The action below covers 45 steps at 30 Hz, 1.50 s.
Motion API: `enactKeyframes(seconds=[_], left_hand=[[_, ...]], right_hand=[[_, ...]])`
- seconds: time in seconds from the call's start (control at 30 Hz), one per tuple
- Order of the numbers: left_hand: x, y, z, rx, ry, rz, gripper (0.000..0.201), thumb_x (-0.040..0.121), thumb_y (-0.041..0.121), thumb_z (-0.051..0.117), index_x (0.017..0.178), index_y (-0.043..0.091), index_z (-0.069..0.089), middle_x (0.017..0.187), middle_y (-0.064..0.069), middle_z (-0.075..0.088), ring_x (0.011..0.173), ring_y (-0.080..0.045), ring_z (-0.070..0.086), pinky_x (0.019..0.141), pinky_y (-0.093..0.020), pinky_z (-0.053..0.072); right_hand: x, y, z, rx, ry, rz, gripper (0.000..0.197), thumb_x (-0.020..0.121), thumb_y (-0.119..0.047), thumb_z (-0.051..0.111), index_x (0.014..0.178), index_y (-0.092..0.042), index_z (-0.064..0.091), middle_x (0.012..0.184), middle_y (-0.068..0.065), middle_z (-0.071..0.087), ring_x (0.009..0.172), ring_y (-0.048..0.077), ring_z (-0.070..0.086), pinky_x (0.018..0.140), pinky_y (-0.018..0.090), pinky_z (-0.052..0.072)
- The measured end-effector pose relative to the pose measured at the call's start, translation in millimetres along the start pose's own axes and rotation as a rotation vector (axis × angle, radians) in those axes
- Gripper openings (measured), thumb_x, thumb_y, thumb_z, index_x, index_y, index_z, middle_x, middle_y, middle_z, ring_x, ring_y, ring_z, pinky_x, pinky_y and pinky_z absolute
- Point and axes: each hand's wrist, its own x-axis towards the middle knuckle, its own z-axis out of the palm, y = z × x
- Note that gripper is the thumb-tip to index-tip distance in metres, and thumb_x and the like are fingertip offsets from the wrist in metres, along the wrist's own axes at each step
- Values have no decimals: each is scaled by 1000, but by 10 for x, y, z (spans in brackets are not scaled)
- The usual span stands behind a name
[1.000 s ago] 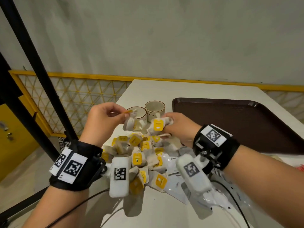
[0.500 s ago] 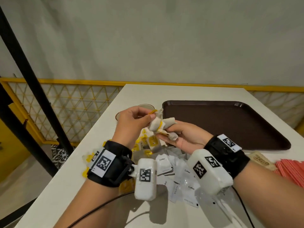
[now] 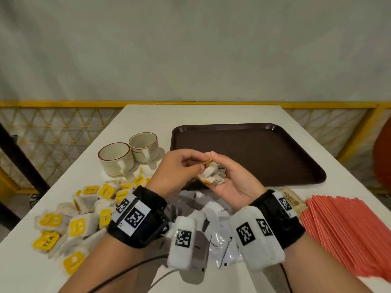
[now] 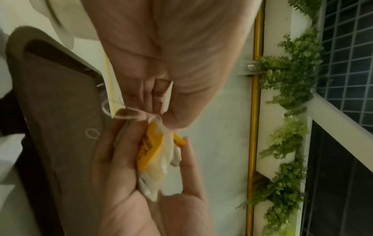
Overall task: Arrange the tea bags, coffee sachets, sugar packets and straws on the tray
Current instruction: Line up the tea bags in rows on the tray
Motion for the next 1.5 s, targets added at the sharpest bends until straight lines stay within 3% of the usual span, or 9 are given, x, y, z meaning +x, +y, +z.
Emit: enactKeyframes(seconds=[0.13, 0.3, 0.43, 0.67, 0.97, 1.03, 1.27, 1.4, 1.5], left_hand=[[-45, -75, -3, -250, 38, -132, 14, 86, 0, 60, 93, 5, 71, 91, -18, 72, 88, -24, 69, 77, -28, 55], [-147, -123, 90, -393, 74, -144, 19, 86, -1, 61, 104, 2, 63, 90, -13, 69, 75, -16, 69, 58, -17, 52], [-157, -192, 62, -261, 76, -100, 28, 79, 3, 69, 104, 13, 65, 86, -5, 68, 77, -16, 65, 63, -25, 51], [-187, -121, -28, -66, -35, 7, 24, 82, 4, 68, 104, 13, 68, 72, 2, 55, 56, 0, 52, 51, -13, 42], [-181, -116, -42, -117, 21, 78, 3, 87, 7, 63, 89, 8, 66, 73, 1, 66, 66, -10, 60, 59, -18, 50], [-164, -126, -56, -136, 87, 91, 4, 88, 8, 62, 90, 9, 66, 79, 2, 69, 70, -8, 62, 63, -17, 49], [-137, -124, -73, -198, 126, 73, 15, 89, 4, 59, 97, 10, 71, 87, -4, 73, 76, -10, 67, 63, -20, 52], [-106, -186, -83, -178, 106, 28, 29, 88, -4, 58, 101, 19, 71, 94, 1, 75, 86, -9, 68, 74, -22, 55], [-105, -248, -90, -170, 119, -27, 34, 84, -6, 61, 106, 19, 70, 99, -1, 74, 94, -14, 69, 82, -27, 56]], right_hand=[[-63, -39, -111, 40, 63, 12, 20, 88, -17, 58, 102, -3, 60, 90, 16, 65, 81, 22, 66, 78, 34, 57], [-111, 79, -160, -105, 64, -54, 41, 92, -20, 56, 128, -2, 49, 106, 18, 62, 90, 22, 63, 75, 32, 57], [-117, 148, -123, -187, 38, -62, 50, 96, -24, 50, 137, 3, 42, 136, 26, 49, 113, 31, 55, 90, 37, 52], [-159, 170, -65, -240, -4, -26, 47, 89, -28, 52, 125, 1, 54, 126, 21, 56, 109, 26, 54, 104, 42, 39], [-145, 174, -79, -108, -4, -33, 42, 97, -29, 45, 124, 1, 57, 119, 21, 59, 102, 24, 59, 94, 33, 49], [-140, 161, -88, -108, -8, -55, 37, 94, -25, 49, 117, 0, 61, 107, 18, 64, 92, 22, 63, 87, 31, 54], [-74, 171, -212, -155, 2, -21, 48, 80, -2, 62, 128, -2, 54, 122, 23, 62, 104, 28, 63, 84, 34, 57], [-30, 202, -287, -179, -17, 10, 66, 67, 14, 72, 128, -4, 55, 124, 24, 60, 112, 33, 57, 103, 42, 44], [-33, 215, -312, -202, -5, 55, 69, 60, 14, 73, 124, -8, 59, 115, 21, 63, 106, 32, 55, 93, 40, 43]])
